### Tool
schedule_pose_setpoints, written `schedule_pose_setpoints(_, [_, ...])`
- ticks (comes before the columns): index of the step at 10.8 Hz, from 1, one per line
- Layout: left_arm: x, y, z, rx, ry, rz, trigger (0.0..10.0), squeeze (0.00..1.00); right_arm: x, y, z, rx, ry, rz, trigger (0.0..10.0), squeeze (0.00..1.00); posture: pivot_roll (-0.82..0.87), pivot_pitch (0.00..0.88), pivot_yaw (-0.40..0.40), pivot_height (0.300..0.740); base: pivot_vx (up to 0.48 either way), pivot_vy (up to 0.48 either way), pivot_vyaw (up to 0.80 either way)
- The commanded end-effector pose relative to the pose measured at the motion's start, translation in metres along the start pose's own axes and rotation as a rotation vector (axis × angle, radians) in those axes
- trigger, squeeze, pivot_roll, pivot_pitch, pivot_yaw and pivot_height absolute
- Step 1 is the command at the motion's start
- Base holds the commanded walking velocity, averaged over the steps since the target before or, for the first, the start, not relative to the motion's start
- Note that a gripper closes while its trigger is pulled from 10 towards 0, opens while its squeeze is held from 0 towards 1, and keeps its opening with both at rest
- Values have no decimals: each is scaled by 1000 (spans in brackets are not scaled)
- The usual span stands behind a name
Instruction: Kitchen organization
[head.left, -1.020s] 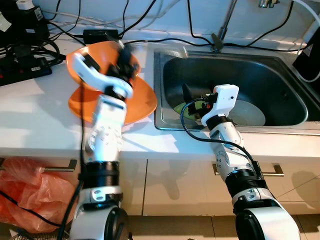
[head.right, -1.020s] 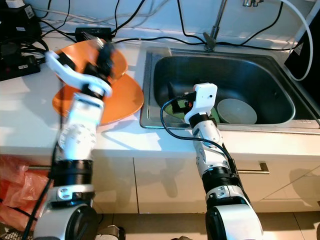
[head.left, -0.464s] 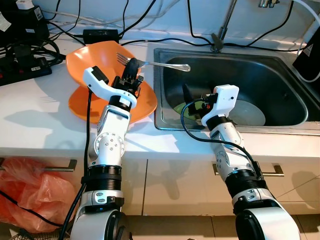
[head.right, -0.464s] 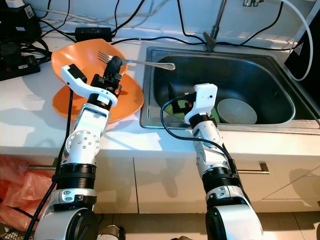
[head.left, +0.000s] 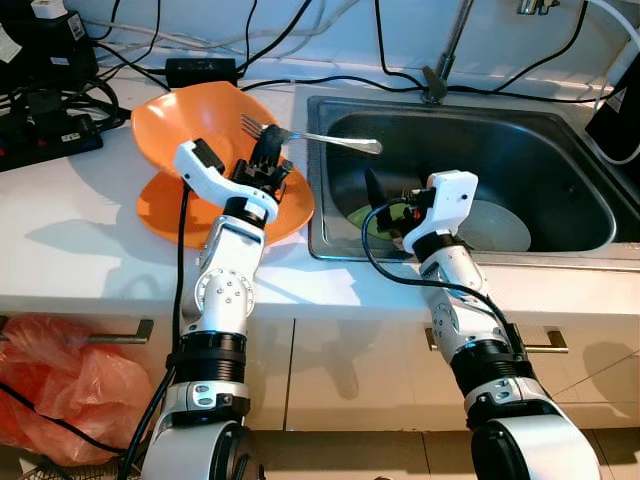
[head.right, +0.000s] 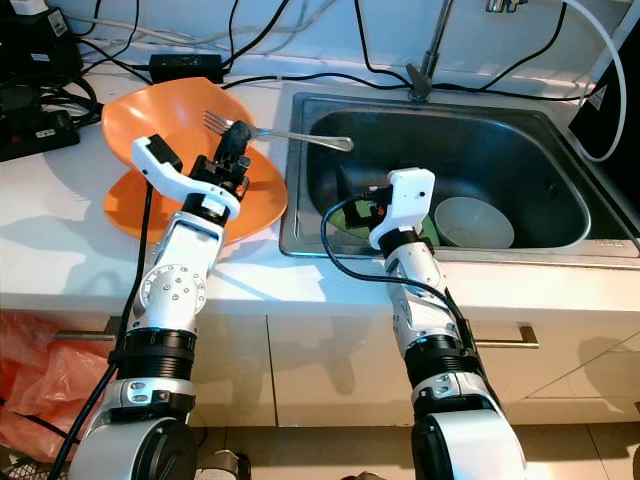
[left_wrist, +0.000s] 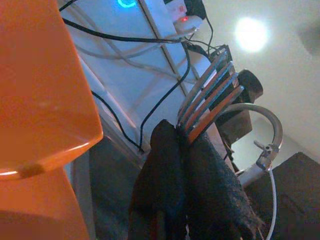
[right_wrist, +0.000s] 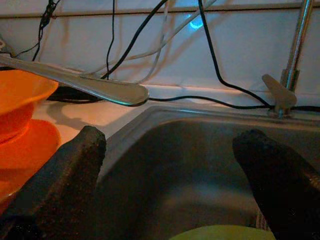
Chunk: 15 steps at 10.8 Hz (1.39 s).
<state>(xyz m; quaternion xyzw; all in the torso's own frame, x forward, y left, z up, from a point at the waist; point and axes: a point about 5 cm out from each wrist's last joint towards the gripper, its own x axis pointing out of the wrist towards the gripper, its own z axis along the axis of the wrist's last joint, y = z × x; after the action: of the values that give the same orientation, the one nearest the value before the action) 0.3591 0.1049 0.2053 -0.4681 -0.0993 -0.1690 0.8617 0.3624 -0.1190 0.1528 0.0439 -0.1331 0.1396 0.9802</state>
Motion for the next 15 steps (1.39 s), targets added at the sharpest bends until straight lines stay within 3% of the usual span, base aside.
schedule_pose_setpoints(1, [-3,-6,-21,-43,37,-9,10000,0,-4,-4,-4,-32,21,-7,10000,0,60,63,-58,740,0,0,0])
schedule_pose_setpoints(7, [-3,-10,-30,-4,81,-27,10000,0,-6,-7,-6,-235,46,6,10000,0,64,64,-60,740,0,0,0])
schedule_pose_setpoints(10, [-3,-14,-35,26,109,-42,10000,0,-4,0,-3,-411,23,54,10000,0,61,67,-59,740,0,0,0])
schedule_pose_setpoints(15, [-4,-18,-41,56,145,-68,10000,0,-3,1,-4,-537,22,45,10000,0,67,69,-62,740,0,0,0])
